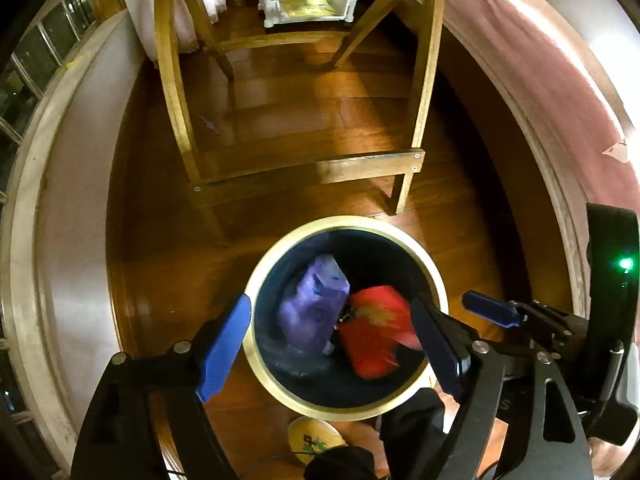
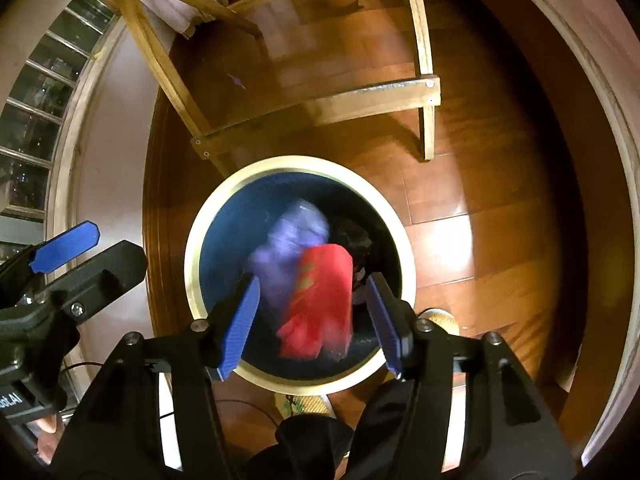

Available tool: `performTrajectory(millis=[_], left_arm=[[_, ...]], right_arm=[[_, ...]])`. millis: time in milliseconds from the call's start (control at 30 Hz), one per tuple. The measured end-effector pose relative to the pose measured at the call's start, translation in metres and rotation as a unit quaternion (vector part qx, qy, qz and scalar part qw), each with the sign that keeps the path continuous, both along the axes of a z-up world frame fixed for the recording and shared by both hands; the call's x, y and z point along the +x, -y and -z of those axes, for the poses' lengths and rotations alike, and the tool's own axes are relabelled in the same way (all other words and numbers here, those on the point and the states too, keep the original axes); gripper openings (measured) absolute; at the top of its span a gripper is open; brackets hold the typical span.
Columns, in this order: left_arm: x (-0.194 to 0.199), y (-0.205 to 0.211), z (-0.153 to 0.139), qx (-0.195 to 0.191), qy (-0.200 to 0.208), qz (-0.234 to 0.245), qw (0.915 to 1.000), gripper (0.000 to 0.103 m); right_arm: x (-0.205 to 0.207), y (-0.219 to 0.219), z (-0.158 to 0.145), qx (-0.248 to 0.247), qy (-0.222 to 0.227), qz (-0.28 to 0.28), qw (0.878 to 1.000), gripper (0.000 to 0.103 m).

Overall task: Collect trash
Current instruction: 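Open both tools to drop the bag and envelope into the bin, then move both tools back up toward the table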

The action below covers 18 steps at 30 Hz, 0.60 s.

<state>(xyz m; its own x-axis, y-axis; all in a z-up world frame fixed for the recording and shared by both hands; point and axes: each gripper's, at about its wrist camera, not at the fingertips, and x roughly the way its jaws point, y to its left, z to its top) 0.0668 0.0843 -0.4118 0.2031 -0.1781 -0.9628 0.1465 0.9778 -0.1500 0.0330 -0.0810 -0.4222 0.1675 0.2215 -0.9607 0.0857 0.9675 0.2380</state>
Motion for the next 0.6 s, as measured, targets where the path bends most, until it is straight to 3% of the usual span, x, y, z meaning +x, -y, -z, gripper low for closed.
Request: performTrajectory(millis=[267,400,600], left_arm=[[-0.008,-0.005,-0.042,0.012,0.022,-0.004,0.9997,0.083],[-0.013,-0.012,-0.086,0.008,0.033,-0.010,0.9994,0.083],[-0.023,-0.018,-0.176,0.000,0.062,-0.010,0.9980,0.083]], right_arm=[[0.003,-0.005,-0.033,-0.002,0.008,0.000,1.000,0.054],[0.000,-0.009,-0.074,0.001,0.018,-0.002,1.000,0.054],[-0.010,-0.010,-0.159,0.005,0.034,-0.006,0.999,0.054]])
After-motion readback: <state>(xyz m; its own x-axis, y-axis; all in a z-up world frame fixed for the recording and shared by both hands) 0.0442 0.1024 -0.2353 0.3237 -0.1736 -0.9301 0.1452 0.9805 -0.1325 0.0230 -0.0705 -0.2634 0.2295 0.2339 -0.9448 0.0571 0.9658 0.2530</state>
